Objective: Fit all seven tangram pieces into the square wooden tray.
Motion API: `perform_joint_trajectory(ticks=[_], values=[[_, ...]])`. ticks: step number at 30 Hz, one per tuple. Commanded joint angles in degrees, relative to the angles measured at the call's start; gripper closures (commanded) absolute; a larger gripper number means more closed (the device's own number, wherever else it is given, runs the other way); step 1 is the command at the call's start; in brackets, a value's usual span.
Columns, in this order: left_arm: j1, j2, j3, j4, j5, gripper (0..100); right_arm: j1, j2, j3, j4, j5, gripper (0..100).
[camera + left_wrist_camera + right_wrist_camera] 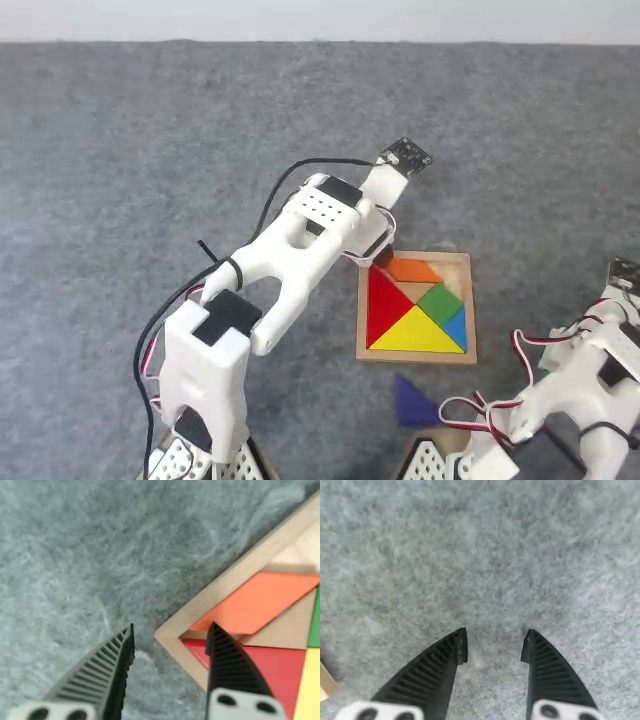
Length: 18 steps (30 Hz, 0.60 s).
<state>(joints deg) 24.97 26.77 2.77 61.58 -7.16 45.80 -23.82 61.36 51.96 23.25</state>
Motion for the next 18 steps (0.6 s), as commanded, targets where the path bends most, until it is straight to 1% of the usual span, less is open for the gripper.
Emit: perform_joint_trajectory(ticks=[1,7,13,18], values=[[-2.5,0.3,-1.3,-0.2,-1.9,78,-1.0,-0.5,-0.2,-0.7,0.6,80.7],[-5.9,0.4,-1.3,1.1,-3.9,78,-1.0,-0.6,-0.2,-0.7,0.6,80.7],[-6.3,0.7,-1.2,1.0,-4.1,78,-1.0,-0.6,-0.2,-0.7,0.6,80.7],[-10.5,0.7,-1.3,1.0,-7.7,81,-1.0,-0.6,-0.2,-0.7,0.6,80.7]])
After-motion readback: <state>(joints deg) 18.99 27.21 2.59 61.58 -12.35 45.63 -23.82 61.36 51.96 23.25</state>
